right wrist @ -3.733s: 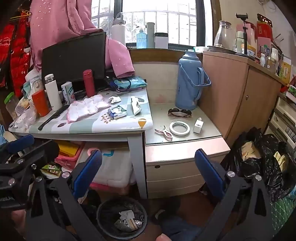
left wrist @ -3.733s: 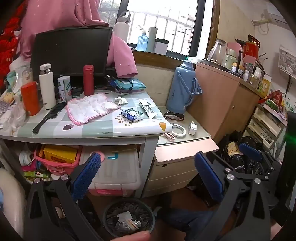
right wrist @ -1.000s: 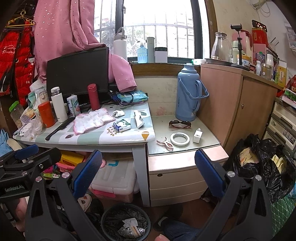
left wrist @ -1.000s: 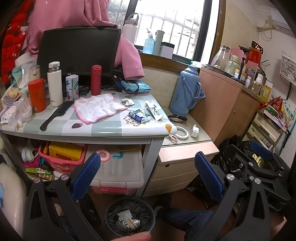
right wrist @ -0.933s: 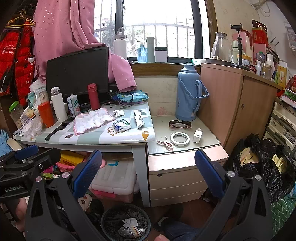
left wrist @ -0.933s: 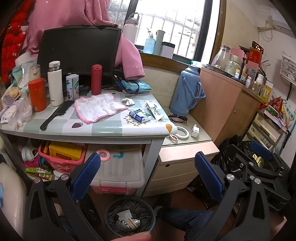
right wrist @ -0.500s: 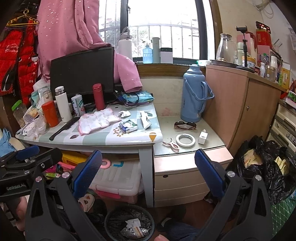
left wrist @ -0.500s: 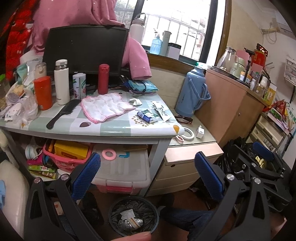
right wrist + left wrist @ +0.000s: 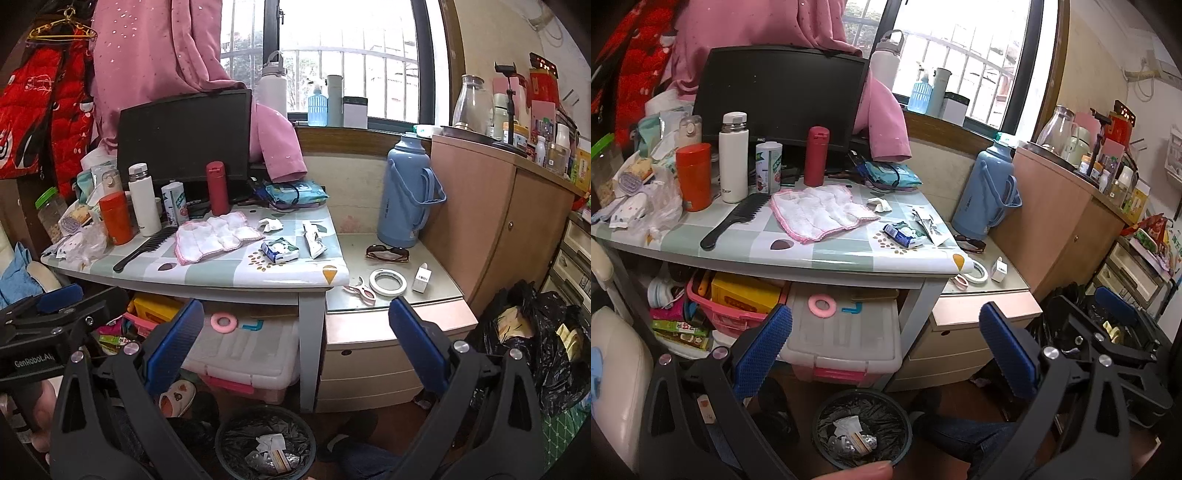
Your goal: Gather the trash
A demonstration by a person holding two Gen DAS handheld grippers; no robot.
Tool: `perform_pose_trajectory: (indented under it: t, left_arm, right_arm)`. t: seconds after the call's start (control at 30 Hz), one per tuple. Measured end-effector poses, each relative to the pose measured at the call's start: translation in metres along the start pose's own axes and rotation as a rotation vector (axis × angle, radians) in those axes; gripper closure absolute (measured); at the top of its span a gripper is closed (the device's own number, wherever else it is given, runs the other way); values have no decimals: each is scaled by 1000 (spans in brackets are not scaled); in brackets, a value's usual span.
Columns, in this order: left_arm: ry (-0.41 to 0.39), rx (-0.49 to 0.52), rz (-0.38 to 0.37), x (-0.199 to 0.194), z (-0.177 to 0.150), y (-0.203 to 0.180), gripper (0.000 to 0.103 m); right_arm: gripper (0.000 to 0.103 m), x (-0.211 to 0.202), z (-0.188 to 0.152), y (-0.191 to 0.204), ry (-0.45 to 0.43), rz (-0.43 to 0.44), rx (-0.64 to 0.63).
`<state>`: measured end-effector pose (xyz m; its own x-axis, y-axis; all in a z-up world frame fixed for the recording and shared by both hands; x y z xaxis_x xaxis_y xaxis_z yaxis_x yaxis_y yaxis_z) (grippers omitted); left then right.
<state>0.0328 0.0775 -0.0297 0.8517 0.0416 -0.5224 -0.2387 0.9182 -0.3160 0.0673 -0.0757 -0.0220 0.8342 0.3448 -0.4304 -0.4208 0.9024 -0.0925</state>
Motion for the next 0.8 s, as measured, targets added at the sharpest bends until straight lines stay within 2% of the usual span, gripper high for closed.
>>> perform_pose_trajectory:
  t: [0.5,0.63,0.8]
  left_arm:
    - [-8,-7,-14,-13,-1,3,4]
    - [-3,-18,-8,-11,-1,6,4]
    - [20,-50,-10,5,11,23,4]
  right_arm:
    - [4,-12,4,7,-20,-11,-14]
    - [4,-2,6,10,-14,1,-15]
    - [4,27,11,16,14,60,-2]
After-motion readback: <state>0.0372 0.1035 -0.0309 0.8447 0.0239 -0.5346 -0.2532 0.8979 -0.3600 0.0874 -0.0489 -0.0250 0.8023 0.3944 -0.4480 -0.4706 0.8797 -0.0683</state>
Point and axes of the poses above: each gripper's, at about its wrist camera, not at the fingertips, and x roughly the way its jaws point, y to its left, z to its top, the point moved 8 cm from there along x, roughly the way its jaws point, and after that the axes turned 7 degrees about -x, right-handed, at the moved point
